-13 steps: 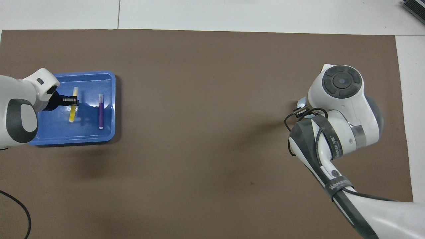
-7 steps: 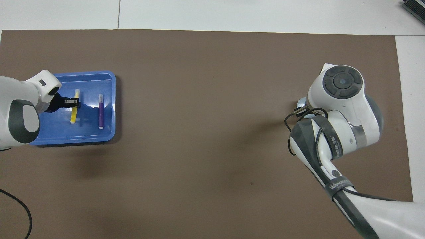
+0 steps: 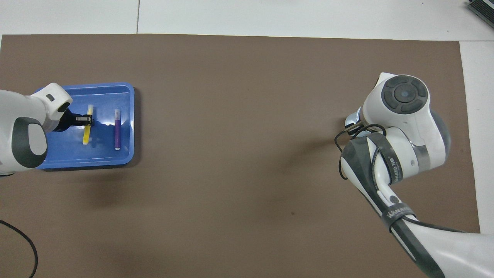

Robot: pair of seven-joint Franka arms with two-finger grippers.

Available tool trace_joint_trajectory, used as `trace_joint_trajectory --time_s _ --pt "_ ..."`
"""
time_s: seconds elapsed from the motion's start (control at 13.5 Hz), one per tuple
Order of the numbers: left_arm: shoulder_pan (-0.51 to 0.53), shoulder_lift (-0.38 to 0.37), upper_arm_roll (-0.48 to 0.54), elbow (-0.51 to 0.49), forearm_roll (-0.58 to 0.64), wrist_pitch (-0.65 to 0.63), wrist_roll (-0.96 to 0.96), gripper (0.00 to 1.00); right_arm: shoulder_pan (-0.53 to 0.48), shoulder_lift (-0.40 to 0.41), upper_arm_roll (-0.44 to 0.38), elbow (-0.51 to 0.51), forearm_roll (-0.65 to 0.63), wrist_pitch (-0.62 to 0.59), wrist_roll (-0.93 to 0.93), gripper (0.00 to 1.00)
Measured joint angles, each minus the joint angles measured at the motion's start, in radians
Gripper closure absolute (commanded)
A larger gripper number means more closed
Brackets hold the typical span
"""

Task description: Right arm passes pens to left for tray arrangement

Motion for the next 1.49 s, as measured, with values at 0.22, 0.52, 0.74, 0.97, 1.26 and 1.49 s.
trace_joint_trajectory --time_s 0.22,0.52,0.74,0.97,1.26,1.49 --pt "0.000 0.002 0.000 -0.004 0.000 0.001 0.000 1.00 0.000 0.003 0.000 -0.004 0.000 0.017 0.000 0.60" --pt "0.000 0.005 0.000 -0.004 0.000 0.012 0.000 1.00 0.000 0.003 0.000 -0.005 0.000 0.019 0.000 0.63" --pt "0.000 0.007 0.000 -0.004 0.000 0.019 0.000 0.00 0.000 0.003 0.001 -0.005 0.000 0.020 0.000 0.68" --pt "0.000 0.009 0.000 -0.004 0.000 0.019 0.000 0.00 0.000 0.003 0.001 -0.006 0.000 0.020 0.000 0.81" --pt "0.000 0.010 0.000 -0.004 0.000 0.020 0.001 0.00 -0.001 0.000 0.001 -0.003 -0.005 0.021 0.000 0.85" --pt "0.000 0.010 0.000 -0.004 0.000 0.020 0.003 0.00 -0.001 0.000 0.001 -0.002 -0.005 0.021 0.000 0.93"
